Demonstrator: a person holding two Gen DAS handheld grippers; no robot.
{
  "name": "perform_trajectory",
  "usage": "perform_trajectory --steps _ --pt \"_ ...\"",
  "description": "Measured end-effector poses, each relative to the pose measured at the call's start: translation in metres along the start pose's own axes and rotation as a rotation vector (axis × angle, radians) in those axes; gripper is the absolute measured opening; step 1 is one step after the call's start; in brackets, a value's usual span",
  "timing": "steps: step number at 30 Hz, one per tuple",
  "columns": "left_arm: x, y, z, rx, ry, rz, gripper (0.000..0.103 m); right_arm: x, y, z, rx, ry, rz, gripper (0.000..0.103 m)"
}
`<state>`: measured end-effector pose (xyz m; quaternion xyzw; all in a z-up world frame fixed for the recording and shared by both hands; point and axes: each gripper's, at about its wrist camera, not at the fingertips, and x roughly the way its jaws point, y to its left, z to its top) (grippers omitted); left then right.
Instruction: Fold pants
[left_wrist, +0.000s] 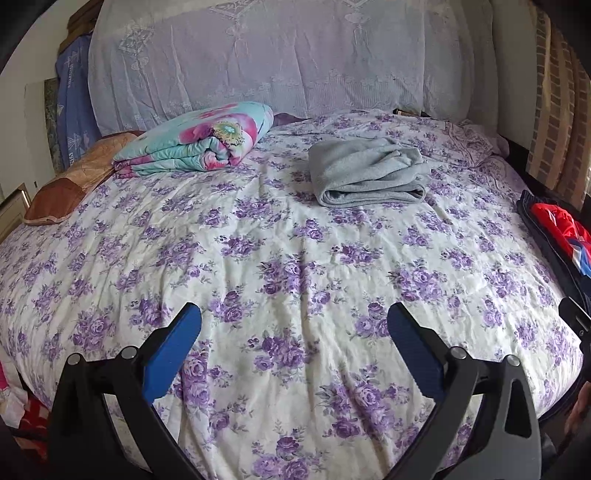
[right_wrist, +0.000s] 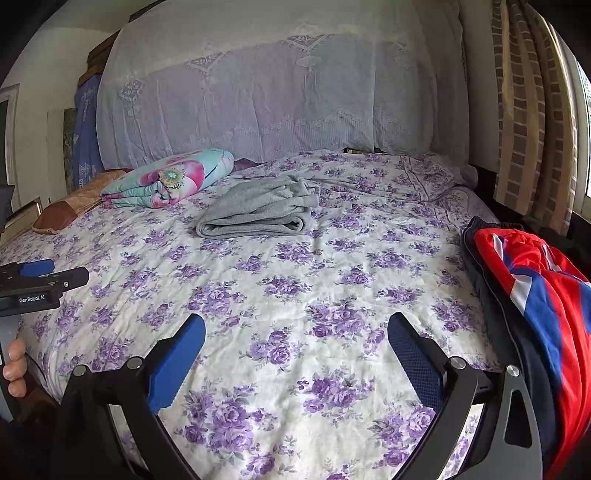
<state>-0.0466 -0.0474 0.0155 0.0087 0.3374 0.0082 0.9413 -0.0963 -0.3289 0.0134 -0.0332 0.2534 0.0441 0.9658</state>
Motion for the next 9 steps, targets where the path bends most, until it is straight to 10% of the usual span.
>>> perform_trajectory --steps 9 --pt "0.005 0.012 0.002 -0.046 0.029 0.017 0.098 0.004 -0.006 0.001 0.005 0.007 -0.023 0.1"
